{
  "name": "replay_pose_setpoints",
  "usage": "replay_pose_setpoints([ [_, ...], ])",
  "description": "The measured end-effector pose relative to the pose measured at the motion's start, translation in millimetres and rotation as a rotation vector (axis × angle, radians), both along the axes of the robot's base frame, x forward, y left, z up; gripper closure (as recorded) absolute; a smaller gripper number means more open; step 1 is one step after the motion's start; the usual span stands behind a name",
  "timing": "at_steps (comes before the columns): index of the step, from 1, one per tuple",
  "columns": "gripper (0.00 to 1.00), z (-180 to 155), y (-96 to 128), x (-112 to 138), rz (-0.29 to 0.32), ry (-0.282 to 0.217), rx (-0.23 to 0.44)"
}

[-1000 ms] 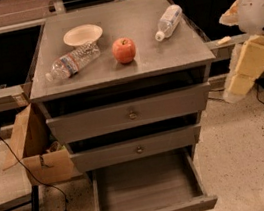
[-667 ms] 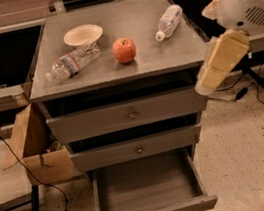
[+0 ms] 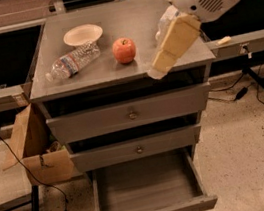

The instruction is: Place water bottle into bottom drawer

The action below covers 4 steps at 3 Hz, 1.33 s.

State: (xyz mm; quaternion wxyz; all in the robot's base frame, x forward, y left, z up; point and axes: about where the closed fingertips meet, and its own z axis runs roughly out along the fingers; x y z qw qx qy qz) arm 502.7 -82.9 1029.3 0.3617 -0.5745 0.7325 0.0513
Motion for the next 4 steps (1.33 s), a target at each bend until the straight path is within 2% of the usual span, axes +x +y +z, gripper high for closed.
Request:
replay_pose_setpoints([
  [2, 0.0, 23, 74, 19, 0.249, -0.066, 0.012],
  [3, 0.0, 29, 117, 48, 0.328, -0.067, 0.063],
  [4, 0.0, 29, 117, 48, 0.328, -0.067, 0.063],
])
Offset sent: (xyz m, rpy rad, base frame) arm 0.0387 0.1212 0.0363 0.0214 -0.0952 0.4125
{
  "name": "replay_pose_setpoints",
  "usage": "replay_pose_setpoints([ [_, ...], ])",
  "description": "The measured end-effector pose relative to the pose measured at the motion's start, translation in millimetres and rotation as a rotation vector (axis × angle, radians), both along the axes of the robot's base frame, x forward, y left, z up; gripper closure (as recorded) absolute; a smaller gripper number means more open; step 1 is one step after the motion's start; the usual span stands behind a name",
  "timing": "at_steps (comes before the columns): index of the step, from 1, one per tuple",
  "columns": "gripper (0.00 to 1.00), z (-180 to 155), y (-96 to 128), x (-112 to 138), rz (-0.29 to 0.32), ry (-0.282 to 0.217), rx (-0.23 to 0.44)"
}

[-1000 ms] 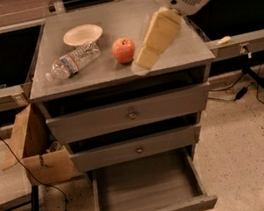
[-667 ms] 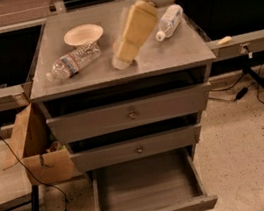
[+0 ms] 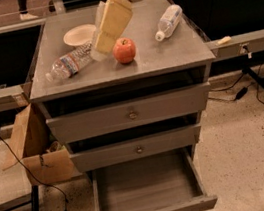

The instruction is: Place water bottle into bottom drawer

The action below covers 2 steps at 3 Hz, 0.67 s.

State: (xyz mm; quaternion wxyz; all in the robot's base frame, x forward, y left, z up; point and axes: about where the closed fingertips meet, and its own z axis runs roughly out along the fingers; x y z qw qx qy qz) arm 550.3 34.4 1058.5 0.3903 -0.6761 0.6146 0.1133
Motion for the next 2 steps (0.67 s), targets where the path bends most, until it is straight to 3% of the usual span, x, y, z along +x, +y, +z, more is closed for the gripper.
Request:
replay_pose_setpoints([
  [2, 0.0, -12, 19, 15, 0.087, -0.019, 0.077],
])
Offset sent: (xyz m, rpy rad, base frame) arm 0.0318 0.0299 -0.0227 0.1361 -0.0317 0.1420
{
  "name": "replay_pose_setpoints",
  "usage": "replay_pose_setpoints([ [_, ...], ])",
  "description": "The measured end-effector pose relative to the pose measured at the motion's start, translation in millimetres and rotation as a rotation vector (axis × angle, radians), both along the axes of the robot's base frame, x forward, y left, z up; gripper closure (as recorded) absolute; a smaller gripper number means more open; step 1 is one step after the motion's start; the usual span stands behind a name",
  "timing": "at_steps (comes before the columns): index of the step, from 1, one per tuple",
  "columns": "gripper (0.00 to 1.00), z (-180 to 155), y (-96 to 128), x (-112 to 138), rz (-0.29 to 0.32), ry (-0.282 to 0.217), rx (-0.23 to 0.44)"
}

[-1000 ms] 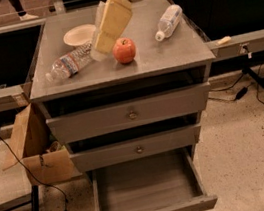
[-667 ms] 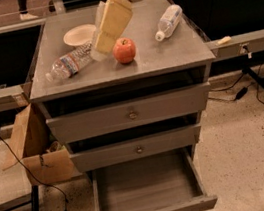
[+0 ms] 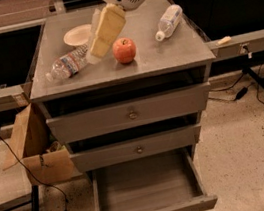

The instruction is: Place water bottle into bottom drawer

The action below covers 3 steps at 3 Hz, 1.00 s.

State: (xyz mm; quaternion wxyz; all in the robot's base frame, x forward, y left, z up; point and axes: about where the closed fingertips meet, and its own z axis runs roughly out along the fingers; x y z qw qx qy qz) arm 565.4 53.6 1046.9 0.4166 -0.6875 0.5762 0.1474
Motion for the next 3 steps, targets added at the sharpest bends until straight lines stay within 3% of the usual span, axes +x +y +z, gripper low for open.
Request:
replay_pose_setpoints([
  [1, 0.0, -17, 31, 20, 0.079, 0.007, 0.035],
  [2, 0.0, -48, 54, 50, 0.073, 0.043, -0.025],
  [3, 0.0, -48, 54, 50, 0.073, 0.043, -0.025],
])
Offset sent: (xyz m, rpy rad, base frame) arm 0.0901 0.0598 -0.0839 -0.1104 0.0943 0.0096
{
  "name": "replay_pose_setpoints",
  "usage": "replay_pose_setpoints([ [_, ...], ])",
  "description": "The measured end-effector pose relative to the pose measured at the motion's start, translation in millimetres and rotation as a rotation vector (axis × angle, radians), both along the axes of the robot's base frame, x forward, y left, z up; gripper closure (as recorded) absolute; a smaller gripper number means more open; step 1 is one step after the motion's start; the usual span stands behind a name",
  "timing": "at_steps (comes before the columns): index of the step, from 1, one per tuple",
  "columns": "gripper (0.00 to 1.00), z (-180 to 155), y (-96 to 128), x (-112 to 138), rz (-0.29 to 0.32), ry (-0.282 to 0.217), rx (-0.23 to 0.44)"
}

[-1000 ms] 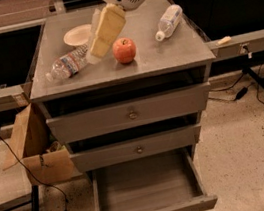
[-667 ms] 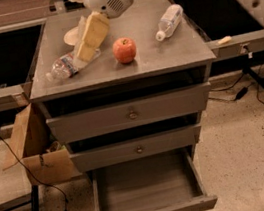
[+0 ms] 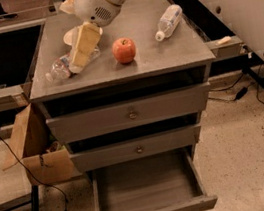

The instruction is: Place water bottle into bottom drawer

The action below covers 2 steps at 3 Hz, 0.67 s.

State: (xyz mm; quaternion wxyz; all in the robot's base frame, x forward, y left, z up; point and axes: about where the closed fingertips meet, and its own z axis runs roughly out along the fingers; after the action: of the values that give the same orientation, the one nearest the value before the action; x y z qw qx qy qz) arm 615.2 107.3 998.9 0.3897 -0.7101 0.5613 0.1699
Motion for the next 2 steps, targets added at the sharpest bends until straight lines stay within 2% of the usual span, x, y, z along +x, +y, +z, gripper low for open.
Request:
replay_pose_setpoints([
  [1, 0.0, -7, -3, 8, -0.018, -0.01, -0.009],
  [2, 0.0, -21, -5, 41, -0.051, -0.043, -0.08],
])
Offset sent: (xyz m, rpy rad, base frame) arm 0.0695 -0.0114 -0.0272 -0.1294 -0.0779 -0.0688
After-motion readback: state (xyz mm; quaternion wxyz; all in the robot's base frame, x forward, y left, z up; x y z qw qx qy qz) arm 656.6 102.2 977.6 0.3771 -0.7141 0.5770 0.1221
